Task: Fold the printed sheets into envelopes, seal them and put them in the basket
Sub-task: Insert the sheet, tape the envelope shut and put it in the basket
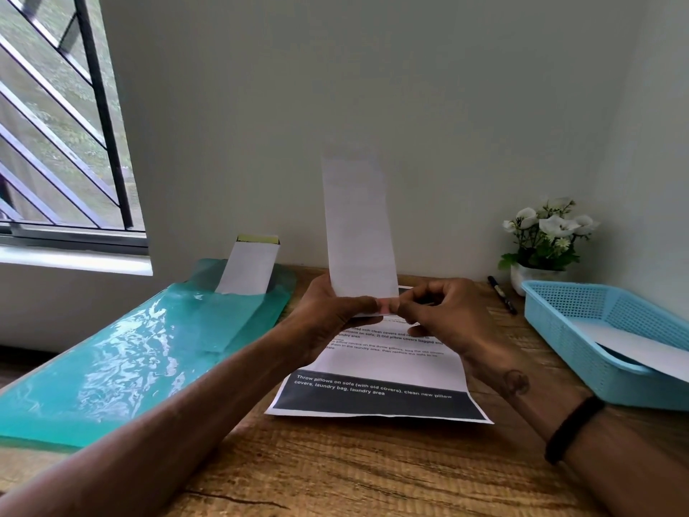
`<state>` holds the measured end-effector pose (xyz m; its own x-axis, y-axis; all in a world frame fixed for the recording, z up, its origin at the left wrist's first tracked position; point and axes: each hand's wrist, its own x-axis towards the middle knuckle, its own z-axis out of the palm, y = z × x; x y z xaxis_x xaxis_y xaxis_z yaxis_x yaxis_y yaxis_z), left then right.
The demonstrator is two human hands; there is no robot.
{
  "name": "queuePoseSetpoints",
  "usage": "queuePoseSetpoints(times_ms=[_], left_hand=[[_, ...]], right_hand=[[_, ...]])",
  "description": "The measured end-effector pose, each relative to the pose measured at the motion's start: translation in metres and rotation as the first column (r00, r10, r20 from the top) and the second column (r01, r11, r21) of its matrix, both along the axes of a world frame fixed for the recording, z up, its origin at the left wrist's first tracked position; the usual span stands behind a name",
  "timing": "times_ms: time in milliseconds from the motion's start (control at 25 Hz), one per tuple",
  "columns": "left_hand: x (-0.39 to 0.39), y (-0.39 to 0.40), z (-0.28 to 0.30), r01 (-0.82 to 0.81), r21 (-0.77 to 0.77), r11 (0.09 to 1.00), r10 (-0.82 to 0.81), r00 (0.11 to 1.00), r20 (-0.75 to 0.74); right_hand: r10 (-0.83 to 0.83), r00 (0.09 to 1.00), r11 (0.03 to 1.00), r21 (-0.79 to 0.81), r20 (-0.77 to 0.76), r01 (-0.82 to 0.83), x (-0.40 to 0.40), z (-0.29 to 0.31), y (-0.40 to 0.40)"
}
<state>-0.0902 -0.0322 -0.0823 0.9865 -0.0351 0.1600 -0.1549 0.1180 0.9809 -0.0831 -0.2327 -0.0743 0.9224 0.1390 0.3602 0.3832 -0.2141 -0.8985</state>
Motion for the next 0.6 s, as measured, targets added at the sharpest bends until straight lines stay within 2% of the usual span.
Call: queuePoseSetpoints(times_ms=[120,240,400,600], left_hand=[[0.001,0.000,-0.001,0.019,0.002,1.000,-0.019,1.000,0.014],[0.002,-0.001,-0.002,0.038,0.006,0.999,-0.038,0.999,0.026],[0.002,-0.001,-0.002,0.030,-0.012,0.999,-0.030,0.999,0.029],[0.001,-0.002,0.000,0.003,-0.032,0.999,-0.002,1.000,0.030]], right_hand=[[-0.028,1.000,1.000,0.006,-0.007,0.028,0.003,-0.002,-0.001],[-0.037,0.998,0.996,0.083,-0.048,0.041,0.006,-0.004,-0.001],[0.054,0.988,0.965,0.262,-0.147,-0.014,0.011,-0.003,-0.003],[0.118,0.979,0.930,0.363,-0.169,-0.050,0.015,-0.001,-0.004]])
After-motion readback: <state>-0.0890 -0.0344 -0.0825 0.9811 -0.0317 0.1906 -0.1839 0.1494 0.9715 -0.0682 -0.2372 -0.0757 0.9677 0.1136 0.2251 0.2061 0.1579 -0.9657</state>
